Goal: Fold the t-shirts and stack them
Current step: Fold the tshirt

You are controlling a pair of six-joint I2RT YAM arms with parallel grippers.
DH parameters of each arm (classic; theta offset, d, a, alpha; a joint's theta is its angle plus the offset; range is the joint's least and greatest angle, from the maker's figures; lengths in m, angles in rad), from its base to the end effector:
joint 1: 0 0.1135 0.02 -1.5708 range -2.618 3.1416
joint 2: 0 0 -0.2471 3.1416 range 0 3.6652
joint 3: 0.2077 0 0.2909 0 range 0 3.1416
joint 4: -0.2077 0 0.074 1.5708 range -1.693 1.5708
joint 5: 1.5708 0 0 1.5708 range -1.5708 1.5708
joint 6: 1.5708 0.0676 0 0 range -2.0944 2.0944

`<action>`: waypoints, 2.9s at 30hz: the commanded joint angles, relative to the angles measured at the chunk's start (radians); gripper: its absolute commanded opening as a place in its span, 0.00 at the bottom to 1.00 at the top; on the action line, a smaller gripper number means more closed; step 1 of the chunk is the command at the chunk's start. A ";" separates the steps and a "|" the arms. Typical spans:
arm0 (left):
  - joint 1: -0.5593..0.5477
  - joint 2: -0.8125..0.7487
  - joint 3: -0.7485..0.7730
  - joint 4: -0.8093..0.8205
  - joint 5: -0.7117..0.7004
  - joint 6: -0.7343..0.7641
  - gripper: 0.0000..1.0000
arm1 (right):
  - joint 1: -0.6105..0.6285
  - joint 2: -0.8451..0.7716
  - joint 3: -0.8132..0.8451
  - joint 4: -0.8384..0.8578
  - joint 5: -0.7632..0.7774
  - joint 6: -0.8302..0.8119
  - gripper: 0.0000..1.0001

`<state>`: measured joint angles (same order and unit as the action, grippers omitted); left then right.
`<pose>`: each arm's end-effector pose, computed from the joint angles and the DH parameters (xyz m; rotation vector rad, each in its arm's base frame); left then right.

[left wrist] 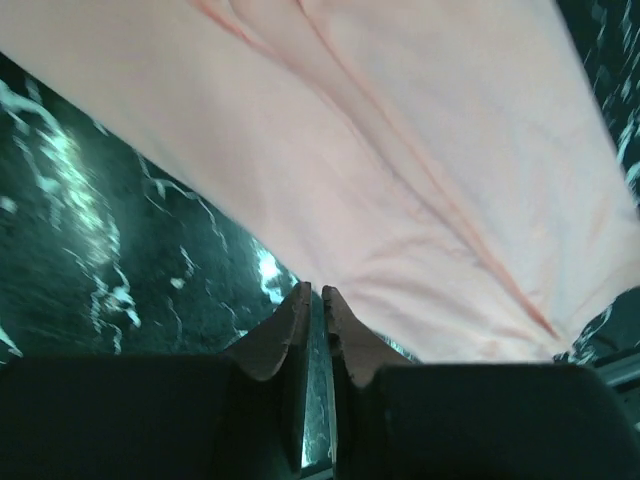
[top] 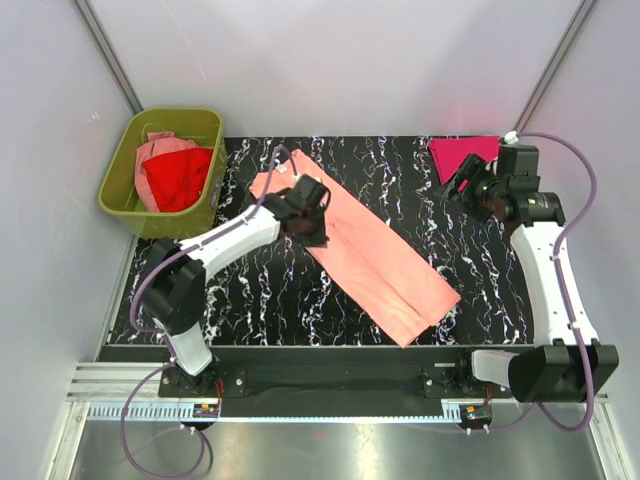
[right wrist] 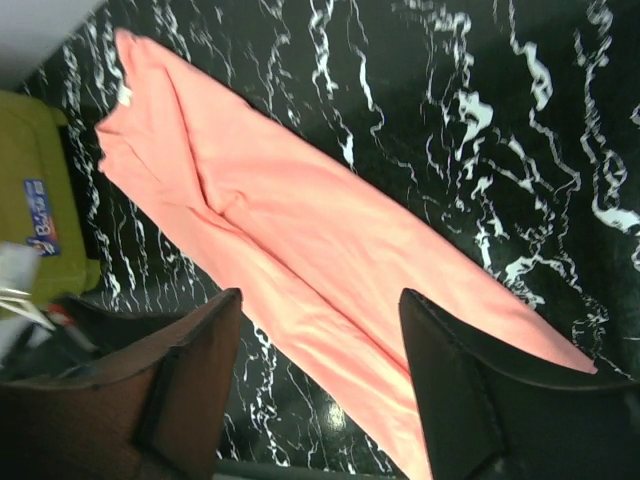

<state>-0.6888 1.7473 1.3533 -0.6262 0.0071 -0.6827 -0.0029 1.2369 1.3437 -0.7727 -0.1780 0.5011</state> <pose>0.3265 -0.2695 0.1822 0.0109 2.6782 -0.4864 0.3262 0.0110 0.3501 0.4694 2.2168 0.4671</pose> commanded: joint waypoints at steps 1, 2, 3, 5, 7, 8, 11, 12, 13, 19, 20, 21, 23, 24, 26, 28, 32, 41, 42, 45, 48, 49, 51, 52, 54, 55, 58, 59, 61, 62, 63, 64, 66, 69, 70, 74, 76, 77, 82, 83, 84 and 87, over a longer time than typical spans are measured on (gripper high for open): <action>0.103 0.000 0.021 -0.003 -0.032 0.043 0.13 | -0.002 0.038 -0.034 0.032 -0.073 -0.021 0.70; 0.153 0.010 0.020 0.005 -0.032 0.046 0.13 | -0.003 0.042 -0.044 0.042 -0.095 -0.018 0.69; 0.172 0.042 0.030 0.006 -0.053 0.057 0.12 | -0.002 0.042 -0.054 0.050 -0.097 -0.016 0.68; 0.212 0.086 0.068 -0.021 -0.099 0.072 0.11 | -0.003 0.036 -0.078 0.071 -0.101 -0.015 0.66; 0.227 0.165 0.136 -0.039 -0.134 0.084 0.10 | -0.002 0.032 -0.087 0.082 -0.106 -0.015 0.64; 0.238 0.190 0.161 -0.050 -0.133 0.086 0.10 | -0.003 0.033 -0.087 0.091 -0.112 -0.015 0.64; 0.242 0.296 0.269 -0.082 -0.122 0.091 0.09 | -0.003 0.038 -0.083 0.102 -0.130 -0.009 0.64; 0.242 0.322 0.299 -0.090 -0.122 0.089 0.09 | -0.003 0.039 -0.081 0.108 -0.132 -0.004 0.64; 0.242 0.374 0.352 -0.104 -0.122 0.089 0.09 | -0.002 0.041 -0.078 0.113 -0.133 -0.001 0.64; 0.250 0.578 0.610 -0.208 -0.157 0.100 0.09 | -0.002 0.032 -0.084 0.154 -0.158 0.019 0.64; 0.256 0.601 0.644 -0.222 -0.165 0.101 0.10 | -0.002 0.032 -0.083 0.156 -0.155 0.019 0.64; 0.261 0.639 0.694 -0.230 -0.177 0.101 0.10 | -0.003 0.032 -0.080 0.156 -0.152 0.017 0.64; 0.282 0.669 0.731 -0.231 -0.180 0.107 0.11 | -0.003 0.033 -0.074 0.159 -0.147 0.019 0.64; 0.290 0.696 0.772 -0.234 -0.179 0.109 0.12 | -0.003 0.036 -0.068 0.162 -0.147 0.020 0.64; 0.320 0.722 0.812 -0.231 -0.170 0.112 0.12 | -0.002 0.042 -0.063 0.173 -0.149 0.030 0.64; 0.343 0.729 0.830 -0.190 -0.119 0.146 0.14 | -0.002 0.049 -0.060 0.182 -0.152 0.042 0.64; 0.334 0.626 0.755 -0.023 0.077 0.258 0.18 | -0.003 0.064 -0.038 0.167 -0.164 0.037 0.64; 0.120 0.029 0.161 0.218 0.086 0.163 0.24 | -0.003 0.007 -0.020 0.101 -0.140 0.016 0.64; 0.091 -0.007 0.108 0.215 0.105 0.143 0.23 | -0.002 -0.010 -0.018 0.093 -0.137 0.011 0.63; -0.032 -0.044 0.023 0.174 0.108 0.086 0.17 | -0.003 -0.046 -0.017 0.072 -0.130 0.007 0.58; -0.149 -0.055 -0.084 0.215 0.149 0.014 0.09 | -0.002 -0.077 -0.009 0.052 -0.124 -0.001 0.48; -0.205 -0.055 -0.103 0.252 0.154 0.000 0.06 | -0.002 -0.085 -0.008 0.046 -0.124 -0.001 0.46; -0.257 -0.034 -0.131 0.267 0.133 -0.037 0.02 | -0.003 -0.108 -0.005 0.033 -0.124 0.001 0.45; -0.300 -0.022 -0.132 0.276 0.133 -0.046 0.00 | -0.002 -0.114 -0.005 0.032 -0.127 0.002 0.44; -0.352 0.014 -0.125 0.273 0.126 -0.064 0.00 | -0.003 -0.135 -0.002 0.029 -0.130 0.010 0.43; -0.366 0.021 -0.120 0.267 0.117 -0.069 0.00 | -0.002 -0.139 -0.002 0.024 -0.133 0.010 0.43; -0.400 0.034 -0.120 0.266 0.087 -0.087 0.00 | -0.002 -0.151 0.005 0.010 -0.135 0.011 0.42; -0.405 0.038 -0.121 0.269 0.085 -0.090 0.00 | -0.002 -0.157 0.003 0.009 -0.136 0.014 0.42; -0.417 0.050 -0.120 0.266 0.083 -0.098 0.00 | -0.002 -0.159 -0.005 0.012 -0.143 0.017 0.42; -0.420 0.061 -0.118 0.263 0.083 -0.103 0.00 | -0.003 -0.163 -0.009 0.012 -0.143 0.017 0.42; -0.423 0.067 -0.118 0.264 0.083 -0.106 0.00 | -0.003 -0.165 -0.015 0.012 -0.143 0.017 0.41; -0.426 0.072 -0.120 0.263 0.083 -0.107 0.00 | -0.002 -0.163 -0.017 0.013 -0.141 0.017 0.42; -0.428 0.084 -0.121 0.252 0.067 -0.109 0.00 | -0.003 -0.165 -0.025 0.015 -0.141 0.019 0.41; -0.428 0.104 -0.123 0.243 0.054 -0.106 0.00 | -0.002 -0.162 -0.029 0.021 -0.140 0.016 0.41; -0.428 0.109 -0.125 0.241 0.054 -0.109 0.00 | -0.003 -0.162 -0.031 0.023 -0.137 0.017 0.41; -0.430 0.118 -0.155 0.253 0.070 -0.121 0.00 | -0.002 -0.151 -0.035 0.026 -0.138 0.014 0.41; -0.434 0.112 -0.175 0.253 0.070 -0.129 0.00 | -0.002 -0.148 -0.038 0.030 -0.135 0.014 0.41; -0.433 0.103 -0.180 0.247 0.061 -0.142 0.00 | -0.003 -0.146 -0.041 0.032 -0.133 0.016 0.41; -0.446 0.051 -0.230 0.198 0.031 -0.184 0.00 | -0.002 -0.133 -0.052 0.035 -0.138 0.020 0.43; -0.446 0.026 -0.265 0.198 0.030 -0.198 0.00 | -0.002 -0.131 -0.058 0.035 -0.138 0.022 0.45; -0.446 0.015 -0.284 0.204 0.027 -0.204 0.00 | -0.003 -0.128 -0.063 0.035 -0.138 0.024 0.46; -0.446 -0.025 -0.350 0.207 0.014 -0.228 0.00 | -0.003 -0.105 -0.086 0.030 -0.155 0.022 0.50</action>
<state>-1.1301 1.7775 1.0477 -0.4004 0.0662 -0.8715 -0.0029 1.1122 1.2758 -0.7525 -0.3084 0.5217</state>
